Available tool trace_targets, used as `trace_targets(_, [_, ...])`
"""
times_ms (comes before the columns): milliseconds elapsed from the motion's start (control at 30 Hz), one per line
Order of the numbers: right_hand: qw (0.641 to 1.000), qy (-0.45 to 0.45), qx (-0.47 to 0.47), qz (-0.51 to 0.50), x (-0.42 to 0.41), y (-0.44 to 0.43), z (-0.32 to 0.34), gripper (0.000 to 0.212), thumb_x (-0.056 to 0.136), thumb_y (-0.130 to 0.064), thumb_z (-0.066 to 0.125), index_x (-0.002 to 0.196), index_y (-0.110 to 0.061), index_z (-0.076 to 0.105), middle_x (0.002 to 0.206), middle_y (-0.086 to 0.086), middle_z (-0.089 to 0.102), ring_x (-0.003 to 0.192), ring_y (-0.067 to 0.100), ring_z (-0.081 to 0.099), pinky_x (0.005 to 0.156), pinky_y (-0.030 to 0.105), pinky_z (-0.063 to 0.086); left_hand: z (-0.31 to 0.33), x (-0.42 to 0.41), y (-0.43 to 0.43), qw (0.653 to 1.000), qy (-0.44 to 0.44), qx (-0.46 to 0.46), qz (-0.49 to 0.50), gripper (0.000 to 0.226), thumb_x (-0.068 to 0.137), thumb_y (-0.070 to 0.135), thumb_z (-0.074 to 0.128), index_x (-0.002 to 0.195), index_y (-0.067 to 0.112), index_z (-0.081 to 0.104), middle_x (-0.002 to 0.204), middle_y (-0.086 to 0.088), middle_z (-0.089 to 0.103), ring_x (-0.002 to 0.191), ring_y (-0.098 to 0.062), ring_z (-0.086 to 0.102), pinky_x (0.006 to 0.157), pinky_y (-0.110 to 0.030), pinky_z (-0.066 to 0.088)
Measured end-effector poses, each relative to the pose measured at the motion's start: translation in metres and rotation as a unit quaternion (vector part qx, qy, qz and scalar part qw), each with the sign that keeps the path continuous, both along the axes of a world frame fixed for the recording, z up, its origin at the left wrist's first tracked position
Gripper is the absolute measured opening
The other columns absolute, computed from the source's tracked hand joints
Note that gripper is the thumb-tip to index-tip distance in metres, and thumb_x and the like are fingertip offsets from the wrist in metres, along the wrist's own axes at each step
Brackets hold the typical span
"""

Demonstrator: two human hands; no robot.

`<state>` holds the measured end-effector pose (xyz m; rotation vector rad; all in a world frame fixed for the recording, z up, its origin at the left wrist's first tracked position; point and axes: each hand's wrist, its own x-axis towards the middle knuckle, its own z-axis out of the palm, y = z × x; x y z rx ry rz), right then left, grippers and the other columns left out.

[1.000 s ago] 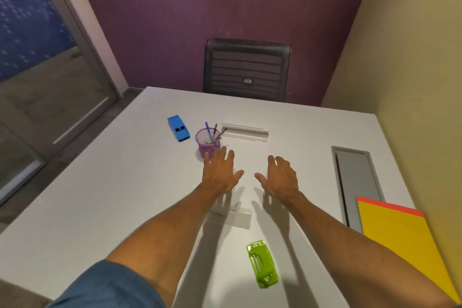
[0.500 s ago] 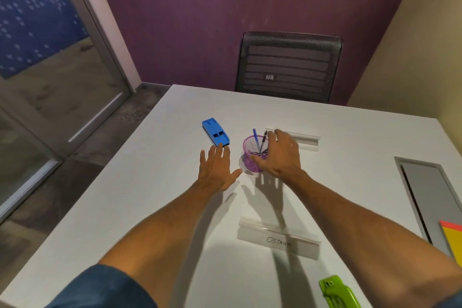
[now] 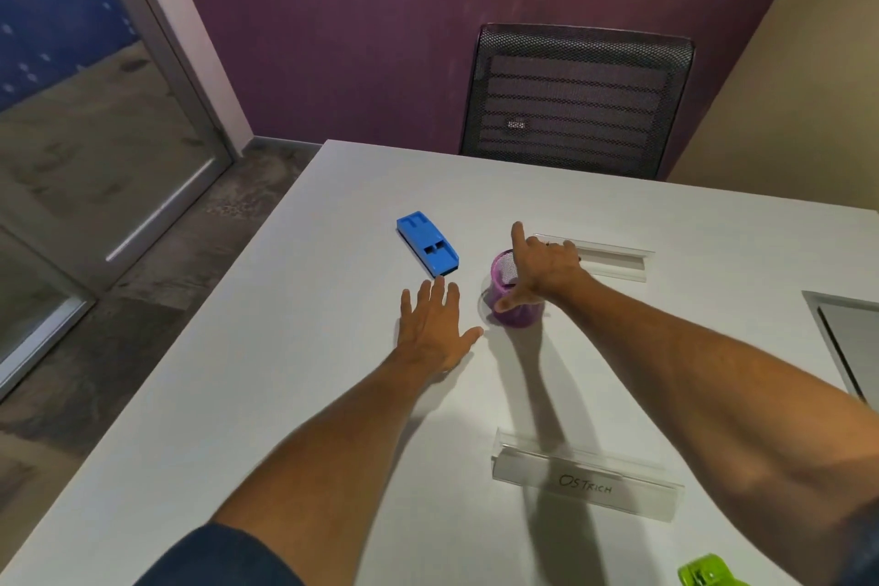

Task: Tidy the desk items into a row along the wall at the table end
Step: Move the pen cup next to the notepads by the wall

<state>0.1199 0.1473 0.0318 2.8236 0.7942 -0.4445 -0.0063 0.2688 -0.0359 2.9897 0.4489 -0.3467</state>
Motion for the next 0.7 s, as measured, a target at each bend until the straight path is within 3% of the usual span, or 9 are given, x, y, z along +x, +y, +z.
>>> trace_targets(167, [1.000,0.015,0.007,-0.011,-0.004,-0.002,-0.002,0.117,0.062,-0.050,0.083,0.148,-0.025,0.008,0.141,0.011,0.041,0.124,0.038,0.050,0.095,0.050,0.044,-0.002,-0.002,0.003,1.000,0.001,-0.003,-0.002,0.083,0.093,0.066,0.027,0.155,0.015,0.004,0.163,-0.010,-0.002,0.151,-0.029,-0.001,0.120,-0.050,-0.003])
trace_targets(300, [1.000,0.021,0.014,-0.018,-0.006,-0.013,0.007,0.110,0.063,-0.049,0.081,0.147,-0.036,0.011,0.141,0.010,0.037,0.122,0.039,0.052,0.094,0.053,0.045,0.005,-0.001,-0.002,1.000,0.006,0.002,-0.008,0.083,0.094,0.066,0.028,0.155,0.015,0.005,0.163,-0.010,-0.001,0.151,-0.029,0.000,0.120,-0.050,-0.001])
trace_targets(467, [0.999,0.014,0.036,-0.033,-0.007,-0.051,0.029,0.100,0.062,-0.051,0.081,0.143,-0.038,0.024,0.136,0.008,0.037,0.118,0.037,0.054,0.078,0.041,0.045,0.023,0.000,-0.026,1.000,-0.011,-0.005,-0.024,0.080,0.095,0.063,0.032,0.155,0.015,0.008,0.163,-0.010,0.001,0.151,-0.028,0.001,0.120,-0.050,0.000])
trace_targets(700, [0.997,0.007,0.039,-0.064,-0.005,-0.140,0.054,0.095,0.060,-0.051,0.082,0.139,-0.037,0.030,0.133,0.006,0.040,0.117,0.036,0.053,0.086,0.046,0.045,0.044,0.012,-0.104,0.998,-0.018,-0.019,-0.056,0.079,0.095,0.061,0.033,0.155,0.015,0.009,0.164,-0.009,-0.001,0.151,-0.028,0.000,0.120,-0.049,0.000])
